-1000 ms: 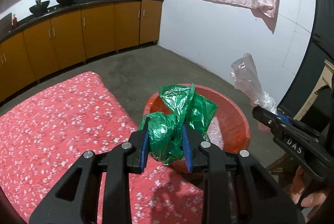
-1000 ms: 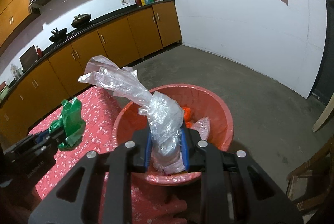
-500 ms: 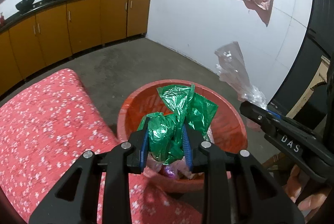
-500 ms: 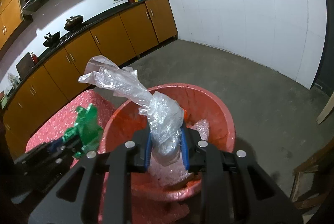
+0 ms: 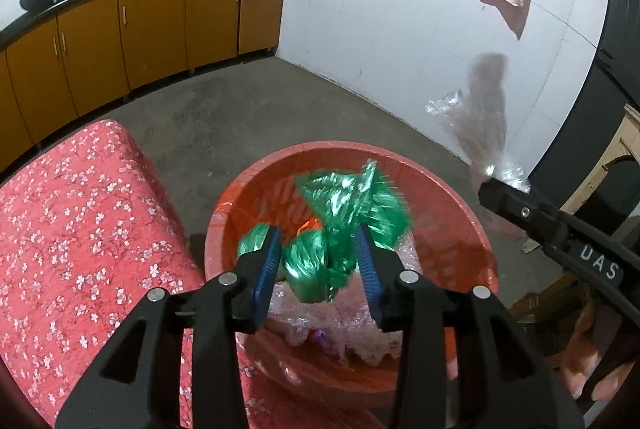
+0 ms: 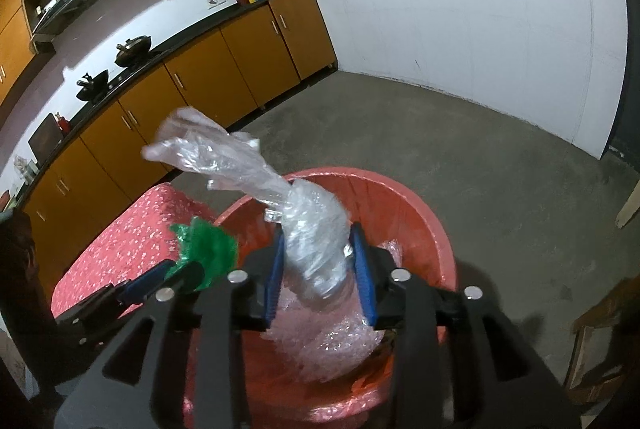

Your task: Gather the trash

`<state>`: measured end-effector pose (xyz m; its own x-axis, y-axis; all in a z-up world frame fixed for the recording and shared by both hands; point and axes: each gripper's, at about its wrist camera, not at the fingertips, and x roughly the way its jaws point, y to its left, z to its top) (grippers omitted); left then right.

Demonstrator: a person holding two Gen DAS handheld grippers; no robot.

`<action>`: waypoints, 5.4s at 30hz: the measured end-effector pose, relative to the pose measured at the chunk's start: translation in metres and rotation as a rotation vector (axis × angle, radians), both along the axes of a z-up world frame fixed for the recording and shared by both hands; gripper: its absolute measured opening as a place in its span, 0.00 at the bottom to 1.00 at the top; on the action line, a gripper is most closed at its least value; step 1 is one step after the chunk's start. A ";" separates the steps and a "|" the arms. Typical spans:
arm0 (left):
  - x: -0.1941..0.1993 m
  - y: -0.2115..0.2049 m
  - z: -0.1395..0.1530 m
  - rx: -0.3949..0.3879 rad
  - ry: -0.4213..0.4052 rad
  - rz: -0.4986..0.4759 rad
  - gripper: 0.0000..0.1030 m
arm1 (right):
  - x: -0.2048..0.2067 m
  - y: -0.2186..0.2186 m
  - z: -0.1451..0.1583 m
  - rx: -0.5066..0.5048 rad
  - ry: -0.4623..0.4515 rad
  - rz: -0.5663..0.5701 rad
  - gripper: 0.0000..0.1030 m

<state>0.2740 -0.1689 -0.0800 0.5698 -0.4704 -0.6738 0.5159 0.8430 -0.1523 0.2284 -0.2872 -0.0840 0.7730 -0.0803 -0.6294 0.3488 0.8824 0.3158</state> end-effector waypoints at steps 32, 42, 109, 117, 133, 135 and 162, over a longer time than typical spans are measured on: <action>-0.136 0.152 0.078 0.003 -0.374 0.360 0.98 | -0.112 0.090 0.081 -0.338 -0.214 0.007 0.96; -0.197 0.186 0.080 0.039 -0.432 0.462 0.98 | -0.161 0.140 0.082 -0.377 -0.244 0.099 0.96; -0.247 0.208 0.064 0.043 -0.410 0.520 0.98 | -0.212 0.178 0.069 -0.367 -0.263 0.201 0.96; -0.247 0.207 0.065 0.044 -0.410 0.519 0.98 | -0.212 0.178 0.069 -0.367 -0.263 0.201 0.96; -0.249 0.202 0.066 0.046 -0.408 0.517 0.98 | -0.211 0.178 0.069 -0.361 -0.261 0.199 0.96; -0.249 0.202 0.066 0.046 -0.408 0.518 0.98 | -0.210 0.178 0.068 -0.359 -0.261 0.198 0.96; -0.248 0.201 0.068 0.046 -0.407 0.518 0.98 | -0.210 0.176 0.070 -0.357 -0.261 0.197 0.96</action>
